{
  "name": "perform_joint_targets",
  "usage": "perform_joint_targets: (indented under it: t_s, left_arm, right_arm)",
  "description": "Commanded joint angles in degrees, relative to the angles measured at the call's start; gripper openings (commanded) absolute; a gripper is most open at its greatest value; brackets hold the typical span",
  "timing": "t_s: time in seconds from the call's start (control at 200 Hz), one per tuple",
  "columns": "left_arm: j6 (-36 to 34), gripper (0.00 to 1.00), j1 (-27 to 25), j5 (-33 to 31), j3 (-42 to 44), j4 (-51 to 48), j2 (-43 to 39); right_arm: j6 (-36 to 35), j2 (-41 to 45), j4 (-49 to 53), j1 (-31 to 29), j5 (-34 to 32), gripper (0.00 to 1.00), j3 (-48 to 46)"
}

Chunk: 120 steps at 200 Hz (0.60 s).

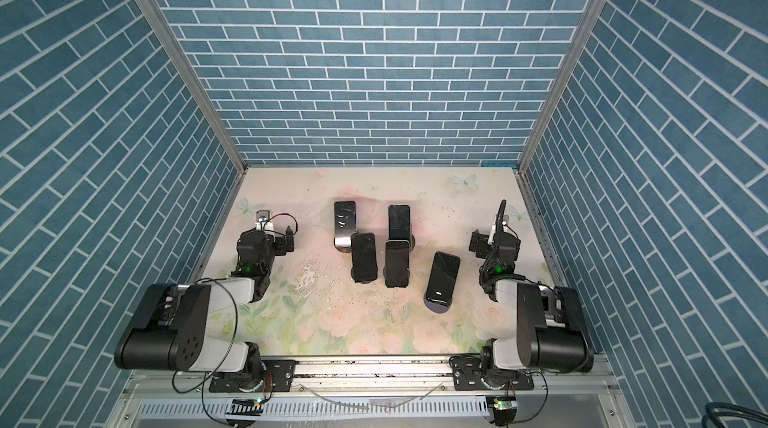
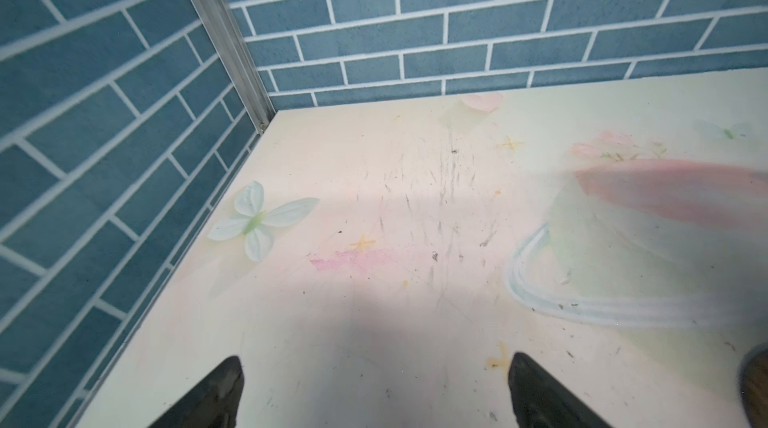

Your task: Remove the phone from the phone stand

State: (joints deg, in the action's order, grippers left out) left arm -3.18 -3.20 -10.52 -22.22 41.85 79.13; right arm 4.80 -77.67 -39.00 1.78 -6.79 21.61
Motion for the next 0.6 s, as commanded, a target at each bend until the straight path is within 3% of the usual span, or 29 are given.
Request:
perform_joint_targets:
  t_s: [0.0,0.115,0.295,0.43,0.595]
  left_arm:
    - [2.6,1.00,-0.7,-4.0,-3.2,-10.5,-5.7]
    - [7.3,1.00,-1.5,-7.1,-4.4,-18.0,-10.4]
    - [12.3,1.00,-4.3,-9.7,-10.3,-38.7,-14.8]
    - [14.4,1.00,-8.5,-11.2,-12.5,-46.6,-16.7]
    - [16.6,1.00,-14.5,-12.0,-14.6,-52.7,-18.7]
  right_arm:
    - [2.9,6.7,12.9,-0.1,-3.8,0.99,5.8]
    - [7.6,12.8,26.7,-0.2,-5.1,0.99,10.2]
    - [16.1,20.8,48.7,-1.1,-11.8,0.99,18.0]
    - [20.8,25.3,61.5,-1.7,-14.0,0.99,22.5]
    - [25.4,27.6,75.5,-2.3,-11.0,0.99,28.4]
